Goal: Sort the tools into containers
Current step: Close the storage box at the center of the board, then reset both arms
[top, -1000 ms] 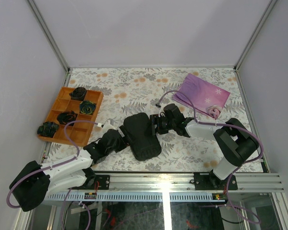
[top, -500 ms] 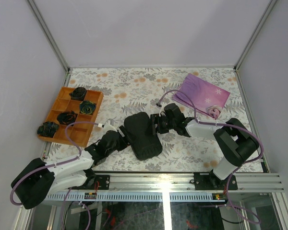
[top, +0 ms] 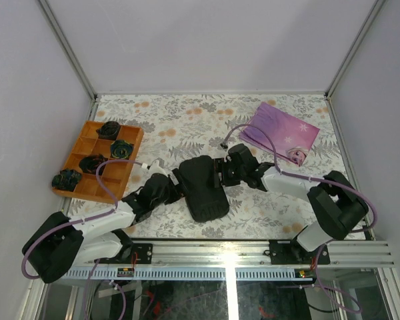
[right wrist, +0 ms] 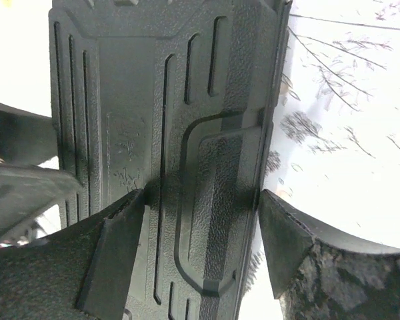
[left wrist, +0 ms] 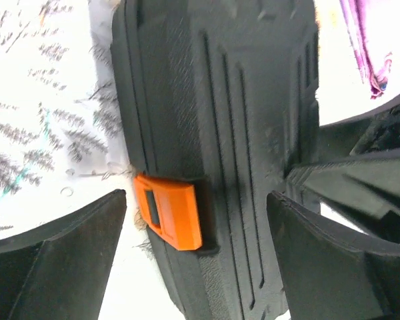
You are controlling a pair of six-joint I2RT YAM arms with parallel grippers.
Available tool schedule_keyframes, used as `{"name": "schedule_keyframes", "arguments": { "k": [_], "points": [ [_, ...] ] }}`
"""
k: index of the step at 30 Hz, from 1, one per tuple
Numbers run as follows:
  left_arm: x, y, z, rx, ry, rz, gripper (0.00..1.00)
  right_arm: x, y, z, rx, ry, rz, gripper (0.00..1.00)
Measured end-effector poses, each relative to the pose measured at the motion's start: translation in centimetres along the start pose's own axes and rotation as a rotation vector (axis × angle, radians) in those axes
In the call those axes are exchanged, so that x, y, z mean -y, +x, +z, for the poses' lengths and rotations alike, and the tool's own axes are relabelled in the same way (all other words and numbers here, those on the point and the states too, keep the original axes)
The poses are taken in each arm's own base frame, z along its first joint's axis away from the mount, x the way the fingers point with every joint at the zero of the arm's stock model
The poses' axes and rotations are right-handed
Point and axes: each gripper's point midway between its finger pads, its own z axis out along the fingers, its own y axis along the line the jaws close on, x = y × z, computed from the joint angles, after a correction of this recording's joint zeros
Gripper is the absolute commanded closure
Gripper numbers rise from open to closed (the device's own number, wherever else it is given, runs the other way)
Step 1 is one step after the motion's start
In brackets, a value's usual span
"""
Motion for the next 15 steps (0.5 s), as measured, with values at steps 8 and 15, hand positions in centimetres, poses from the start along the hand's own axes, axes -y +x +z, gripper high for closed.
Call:
{"name": "schedule_keyframes", "arguments": {
  "k": [8, 15],
  "points": [
    [4.4, -5.4, -1.5, 0.093, 0.013, 0.077, 0.00, 1.7, -1.0, -4.9, 0.039, 0.214, -0.119, 0.00],
    [7.0, -9.9, -6.0, 0.212, -0.008, 0.158, 0.00, 1.3, -4.6, -11.5, 0.234, 0.294, -0.182, 0.01]
  ]
}}
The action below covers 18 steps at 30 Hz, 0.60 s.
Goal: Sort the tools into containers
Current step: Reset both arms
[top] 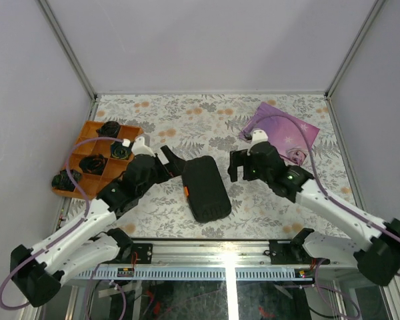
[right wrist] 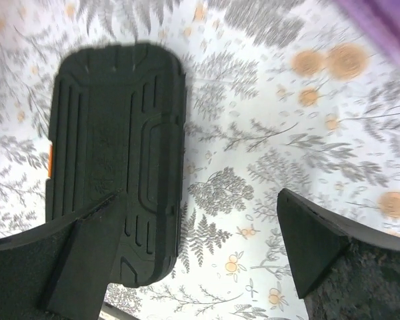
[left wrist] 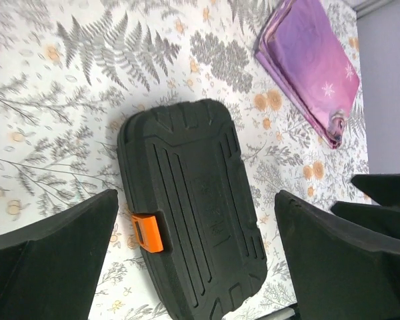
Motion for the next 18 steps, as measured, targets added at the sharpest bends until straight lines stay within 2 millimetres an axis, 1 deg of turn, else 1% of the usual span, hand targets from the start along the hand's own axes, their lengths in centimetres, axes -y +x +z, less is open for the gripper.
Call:
{"name": "schedule_keyframes", "arguments": {
  "k": [4, 6, 8, 11, 15, 18],
  "points": [
    [0.5, -2.9, -2.5, 0.064, -0.015, 0.048, 0.00, 1.2, -3.1, -4.2, 0.172, 0.028, 0.009, 0.01],
    [0.6, -4.1, -3.7, 0.098, -0.016, 0.065, 0.00, 2.0, -4.0, -6.1, 0.247, 0.044, 0.017, 0.01],
    [0.6, -5.1, -5.0, 0.129, -0.014, 0.081, 0.00, 3.0, -4.5, -8.0, 0.319, 0.067, 0.029, 0.01],
    [0.3, -6.3, -7.1, 0.176, -0.005, 0.106, 0.00, 4.5, -4.3, -10.1, 0.395, 0.095, 0.039, 0.01],
    [-0.6, -7.1, -9.7, 0.230, 0.006, 0.129, 0.00, 6.5, -3.2, -12.0, 0.470, 0.134, 0.062, 0.01],
    [-1.2, -7.6, -11.1, 0.265, 0.011, 0.134, 0.00, 7.9, -2.5, -13.3, 0.533, 0.165, 0.091, 0.01]
  ]
}}
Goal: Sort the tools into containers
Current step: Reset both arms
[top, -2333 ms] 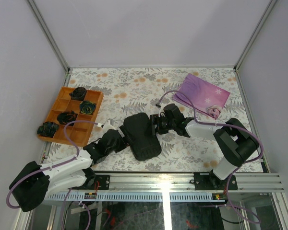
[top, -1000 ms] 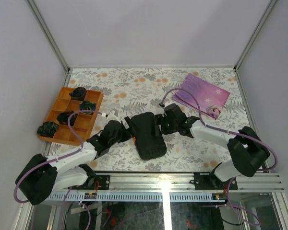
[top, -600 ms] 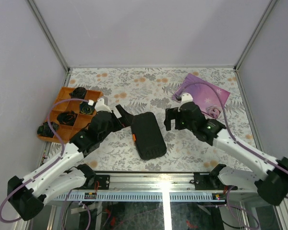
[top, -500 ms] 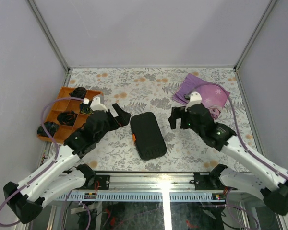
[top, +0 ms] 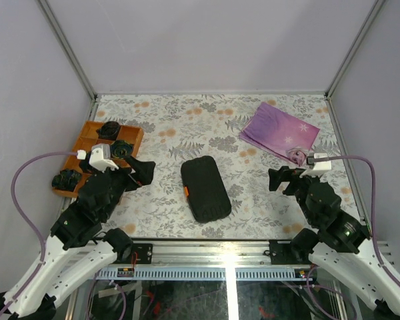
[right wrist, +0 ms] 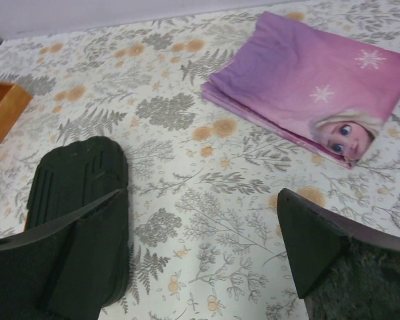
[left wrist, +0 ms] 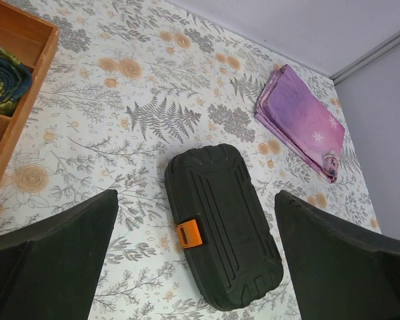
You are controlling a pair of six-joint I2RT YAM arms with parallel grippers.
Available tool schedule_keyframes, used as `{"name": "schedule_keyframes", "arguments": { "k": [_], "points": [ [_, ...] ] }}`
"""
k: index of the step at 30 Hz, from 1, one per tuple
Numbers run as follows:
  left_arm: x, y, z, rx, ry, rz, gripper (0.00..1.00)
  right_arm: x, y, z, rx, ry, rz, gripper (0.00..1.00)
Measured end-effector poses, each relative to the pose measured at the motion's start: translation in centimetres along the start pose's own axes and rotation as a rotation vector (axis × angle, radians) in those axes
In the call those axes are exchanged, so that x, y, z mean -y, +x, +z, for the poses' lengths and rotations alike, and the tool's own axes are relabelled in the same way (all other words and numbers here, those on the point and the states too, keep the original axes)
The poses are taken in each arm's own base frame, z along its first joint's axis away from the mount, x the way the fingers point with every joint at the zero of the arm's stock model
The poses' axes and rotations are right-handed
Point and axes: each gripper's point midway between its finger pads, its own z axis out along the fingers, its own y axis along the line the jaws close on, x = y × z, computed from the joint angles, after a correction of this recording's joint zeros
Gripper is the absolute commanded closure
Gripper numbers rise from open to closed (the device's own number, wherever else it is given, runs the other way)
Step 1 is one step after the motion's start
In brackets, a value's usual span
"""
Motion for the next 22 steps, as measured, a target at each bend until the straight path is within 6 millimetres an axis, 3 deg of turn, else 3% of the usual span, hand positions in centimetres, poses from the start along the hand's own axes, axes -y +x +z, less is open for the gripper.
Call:
{"name": "schedule_keyframes", "arguments": {
  "k": [8, 22],
  "points": [
    [-1.4, 0.4, -0.3, 0.011, -0.036, 0.020, 0.00, 3.0, 1.2, -0.9, 0.018, 0.112, 0.012, 0.01],
    [-2.8, 1.4, 0.0, 0.000, -0.088, 0.041, 0.00, 4.0, 1.7, -0.9, 0.004, 0.179, 0.023, 0.01]
  ]
}}
